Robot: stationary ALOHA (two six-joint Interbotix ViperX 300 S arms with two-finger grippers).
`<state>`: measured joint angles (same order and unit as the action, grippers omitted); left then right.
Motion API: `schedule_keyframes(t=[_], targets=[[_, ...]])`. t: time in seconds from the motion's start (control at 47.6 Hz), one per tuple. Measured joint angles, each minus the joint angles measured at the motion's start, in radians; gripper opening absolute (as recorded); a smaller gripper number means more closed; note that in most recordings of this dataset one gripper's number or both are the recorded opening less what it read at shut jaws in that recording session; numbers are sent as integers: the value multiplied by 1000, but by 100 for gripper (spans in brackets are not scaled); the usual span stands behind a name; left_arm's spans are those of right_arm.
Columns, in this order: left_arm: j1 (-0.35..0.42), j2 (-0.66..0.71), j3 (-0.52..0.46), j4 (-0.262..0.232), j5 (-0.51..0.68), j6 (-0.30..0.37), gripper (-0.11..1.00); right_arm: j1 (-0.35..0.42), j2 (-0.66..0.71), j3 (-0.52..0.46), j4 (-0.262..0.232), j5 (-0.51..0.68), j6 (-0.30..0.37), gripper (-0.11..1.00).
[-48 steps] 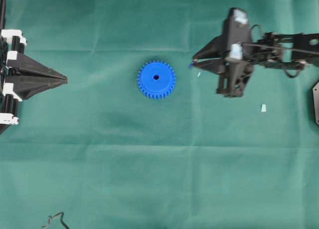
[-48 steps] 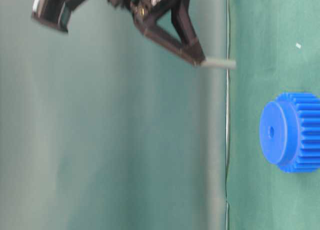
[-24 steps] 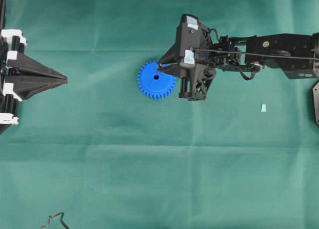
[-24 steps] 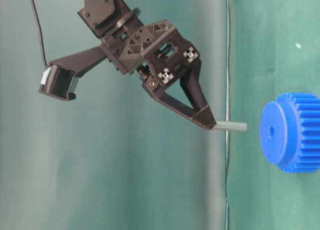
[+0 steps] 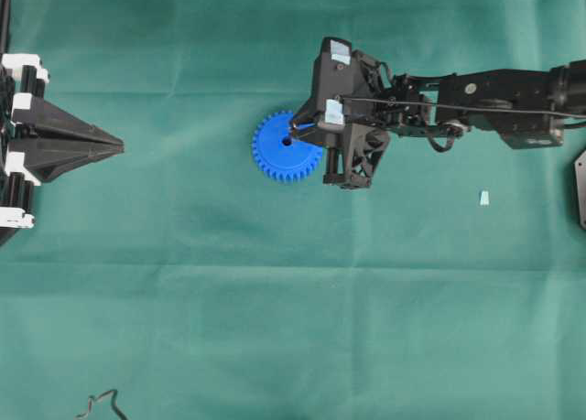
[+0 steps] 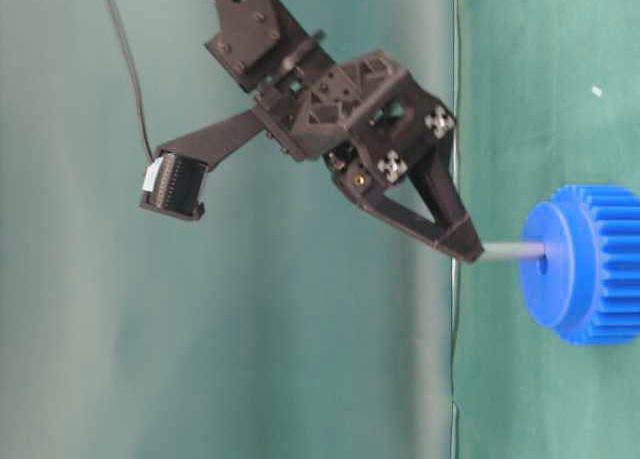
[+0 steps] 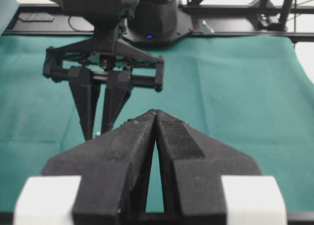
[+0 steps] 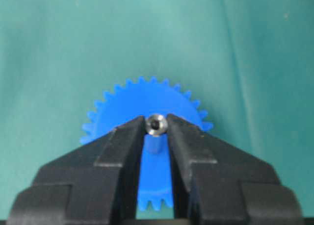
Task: Insert the shaft into the center hole of the gear.
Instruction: 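Lower the shaft into the gear's center hole, adjusting alignment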
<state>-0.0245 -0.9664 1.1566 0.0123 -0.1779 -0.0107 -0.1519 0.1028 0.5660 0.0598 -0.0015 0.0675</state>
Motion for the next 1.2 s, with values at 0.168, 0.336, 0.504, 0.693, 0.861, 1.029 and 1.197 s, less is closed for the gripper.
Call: schedule_keyframes(t=[0.168,0.336,0.504,0.693,0.861,1.029,1.197], targets=[[0,0,0,2,0,0,2,2,5,0,2,-9,3,17],[0,0,0,0,0,0,2,0,5,-2,0,-15,3,17],[0,0,0,2,0,0,2,0,0,-14,2,-17,3,17],[0,0,2,2,0,0,2,0,-5,-21,2,-17,5,17],[0,0,0,2,0,0,2,0,-5,-21,3,-28,6,17],[0,0,0,2,0,0,2,0,12,-21,8,-49,15,17],[2,0,0,2,0,0,2,0,29,-23,11,-54,18,17]])
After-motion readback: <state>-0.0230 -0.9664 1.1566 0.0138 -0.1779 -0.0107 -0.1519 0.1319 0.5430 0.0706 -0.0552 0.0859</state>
